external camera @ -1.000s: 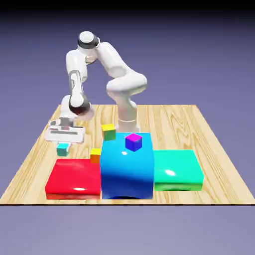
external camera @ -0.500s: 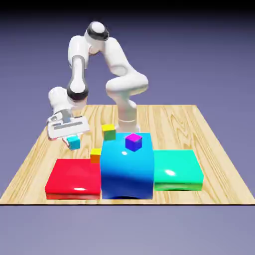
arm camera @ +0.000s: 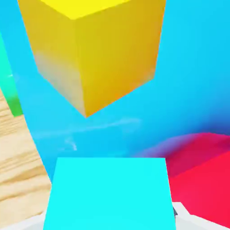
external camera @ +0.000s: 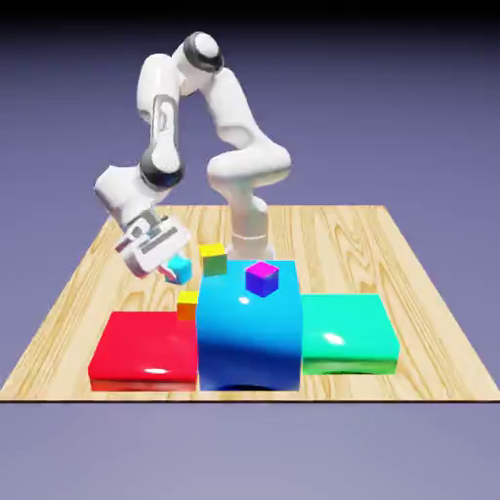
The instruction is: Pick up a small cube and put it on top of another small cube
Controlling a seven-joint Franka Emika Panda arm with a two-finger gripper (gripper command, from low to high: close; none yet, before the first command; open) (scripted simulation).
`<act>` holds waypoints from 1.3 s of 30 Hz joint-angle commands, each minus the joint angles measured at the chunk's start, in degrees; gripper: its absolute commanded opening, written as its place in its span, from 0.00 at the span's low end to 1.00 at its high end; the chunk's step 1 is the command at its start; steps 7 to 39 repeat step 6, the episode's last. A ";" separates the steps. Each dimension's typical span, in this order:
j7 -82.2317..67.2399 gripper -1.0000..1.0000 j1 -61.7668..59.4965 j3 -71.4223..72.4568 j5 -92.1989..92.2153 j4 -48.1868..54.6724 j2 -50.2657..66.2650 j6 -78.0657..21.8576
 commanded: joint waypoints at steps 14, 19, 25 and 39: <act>-0.39 1.00 3.11 -2.70 0.06 -0.59 0.07 2.54; -0.39 1.00 3.11 -2.70 0.06 -0.59 0.07 2.54; -0.39 1.00 3.11 -2.70 0.06 -0.59 0.07 2.54; -0.39 1.00 3.11 -2.70 0.06 -0.59 0.07 2.54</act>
